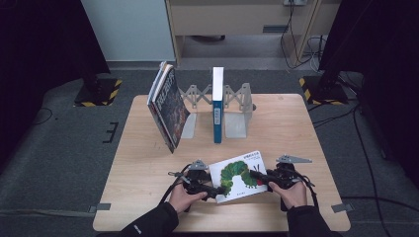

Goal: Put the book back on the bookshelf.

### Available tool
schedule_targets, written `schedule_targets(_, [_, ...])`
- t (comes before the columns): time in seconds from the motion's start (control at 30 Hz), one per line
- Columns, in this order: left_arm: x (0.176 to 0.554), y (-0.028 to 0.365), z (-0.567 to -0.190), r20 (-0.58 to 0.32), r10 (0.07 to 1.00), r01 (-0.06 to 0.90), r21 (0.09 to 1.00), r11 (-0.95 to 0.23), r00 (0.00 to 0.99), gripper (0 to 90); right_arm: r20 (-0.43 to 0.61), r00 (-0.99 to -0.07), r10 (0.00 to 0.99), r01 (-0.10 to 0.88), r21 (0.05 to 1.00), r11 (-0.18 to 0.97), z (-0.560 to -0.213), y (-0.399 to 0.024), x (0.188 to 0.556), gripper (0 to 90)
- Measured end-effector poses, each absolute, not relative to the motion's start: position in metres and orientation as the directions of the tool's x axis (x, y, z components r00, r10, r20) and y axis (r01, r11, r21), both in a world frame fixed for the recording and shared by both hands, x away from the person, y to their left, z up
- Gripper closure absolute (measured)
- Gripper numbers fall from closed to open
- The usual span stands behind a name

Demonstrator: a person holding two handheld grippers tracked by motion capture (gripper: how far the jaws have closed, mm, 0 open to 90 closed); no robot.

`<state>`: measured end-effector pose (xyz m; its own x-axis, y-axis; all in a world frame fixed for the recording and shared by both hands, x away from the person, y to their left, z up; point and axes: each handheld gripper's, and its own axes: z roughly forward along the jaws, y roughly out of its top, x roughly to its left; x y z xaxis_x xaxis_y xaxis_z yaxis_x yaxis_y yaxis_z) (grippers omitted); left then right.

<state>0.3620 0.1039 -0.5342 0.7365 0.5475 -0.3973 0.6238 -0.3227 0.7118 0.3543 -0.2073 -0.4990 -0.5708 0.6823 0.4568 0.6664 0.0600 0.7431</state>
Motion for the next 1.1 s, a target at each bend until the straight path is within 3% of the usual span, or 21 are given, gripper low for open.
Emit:
schedule_targets(0.13, [0.362, 0.104, -0.534, -0.397, 0.546, 0.622, 0.714, -0.321, 0.737, 13.7, 0.417, -0.564, 0.713, 0.682, 0.722, 0.117, -0.508, -0.203, 0.355, 55.2])
schedule_targets(0.5, [0.365, 0.105, -0.535, -0.416, 0.553, 0.636, 0.713, -0.295, 0.722, 15.5, 0.408, -0.587, 0.699, 0.680, 0.717, 0.153, -0.515, -0.196, 0.355, 53.6])
schedule_targets(0.97, [0.368, 0.109, -0.535, -0.434, 0.568, 0.657, 0.702, -0.273, 0.700, 24.0, 0.413, -0.618, 0.668, 0.666, 0.727, 0.167, -0.515, -0.191, 0.355, 54.3])
schedule_targets(1.1, [0.367, 0.109, -0.536, -0.437, 0.576, 0.659, 0.708, -0.254, 0.691, 24.6, 0.391, -0.615, 0.685, 0.660, 0.730, 0.177, -0.513, -0.190, 0.355, 48.0])
